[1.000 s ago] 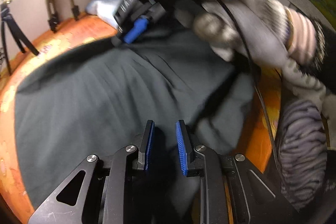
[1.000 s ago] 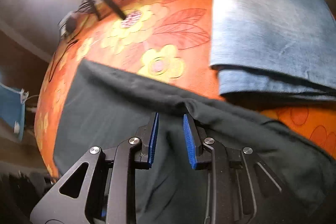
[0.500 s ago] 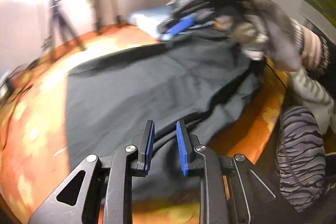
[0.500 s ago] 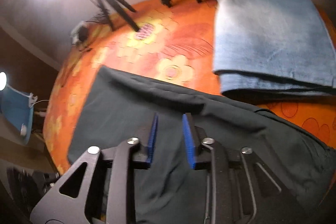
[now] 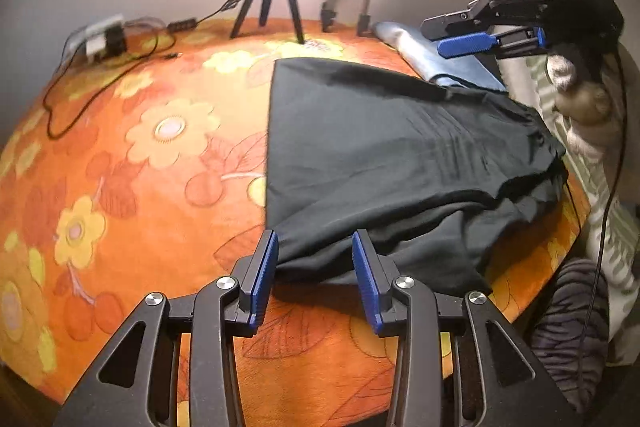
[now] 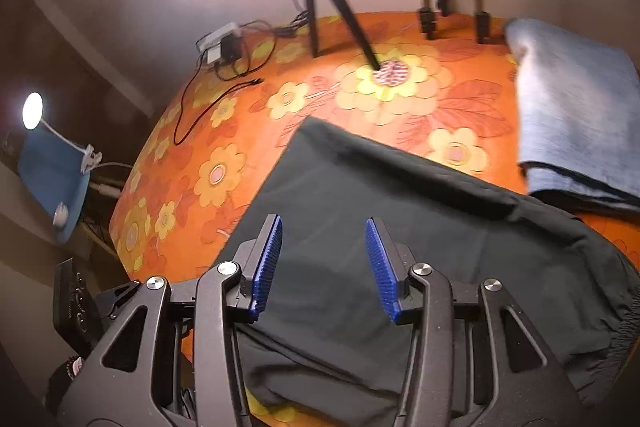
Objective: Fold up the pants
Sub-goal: 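Move the right gripper to the long edge of the folded trousers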
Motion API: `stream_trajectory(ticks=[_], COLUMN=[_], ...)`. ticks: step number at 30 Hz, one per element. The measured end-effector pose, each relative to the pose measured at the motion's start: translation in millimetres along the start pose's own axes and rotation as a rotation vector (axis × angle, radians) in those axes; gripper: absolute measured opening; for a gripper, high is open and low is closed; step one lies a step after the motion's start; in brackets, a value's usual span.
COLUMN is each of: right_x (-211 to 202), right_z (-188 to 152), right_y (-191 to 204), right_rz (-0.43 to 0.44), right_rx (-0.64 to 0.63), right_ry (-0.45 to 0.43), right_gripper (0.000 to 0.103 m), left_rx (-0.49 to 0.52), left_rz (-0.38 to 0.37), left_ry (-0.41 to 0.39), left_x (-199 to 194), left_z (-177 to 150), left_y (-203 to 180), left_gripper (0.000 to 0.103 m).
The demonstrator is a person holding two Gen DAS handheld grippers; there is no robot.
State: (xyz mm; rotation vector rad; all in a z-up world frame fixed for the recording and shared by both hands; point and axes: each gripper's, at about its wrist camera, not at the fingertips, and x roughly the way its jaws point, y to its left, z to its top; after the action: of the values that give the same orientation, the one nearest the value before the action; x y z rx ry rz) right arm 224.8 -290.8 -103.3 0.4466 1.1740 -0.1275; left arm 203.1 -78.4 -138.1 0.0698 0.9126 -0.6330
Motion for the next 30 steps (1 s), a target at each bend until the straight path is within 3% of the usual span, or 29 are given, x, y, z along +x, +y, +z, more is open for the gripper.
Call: stream_trajectory(ticks=[6, 20, 30], right_x=[34.6, 106.3, 148.3], right_z=[4.3, 33.0, 39.4], right_y=[38.2, 75.9, 88.1], right_rz=[-0.033, -0.121, -0.206], right_rx=[-0.051, -0.038, -0.057], right_ry=[0.054, 0.158, 0.236], right_gripper=[0.048, 0.048, 0.048], left_rx=[-0.018, -0.007, -0.084], left_rz=[0.001, 0.021, -0.064], left_ry=[-0.020, -0.060, -0.033], left_x=[-5.8, -18.4, -6.7], left_z=[-2.5, -4.4, -5.1], left_y=[2.5, 14.8, 31.6], left_gripper=[0.037, 0.037, 0.037])
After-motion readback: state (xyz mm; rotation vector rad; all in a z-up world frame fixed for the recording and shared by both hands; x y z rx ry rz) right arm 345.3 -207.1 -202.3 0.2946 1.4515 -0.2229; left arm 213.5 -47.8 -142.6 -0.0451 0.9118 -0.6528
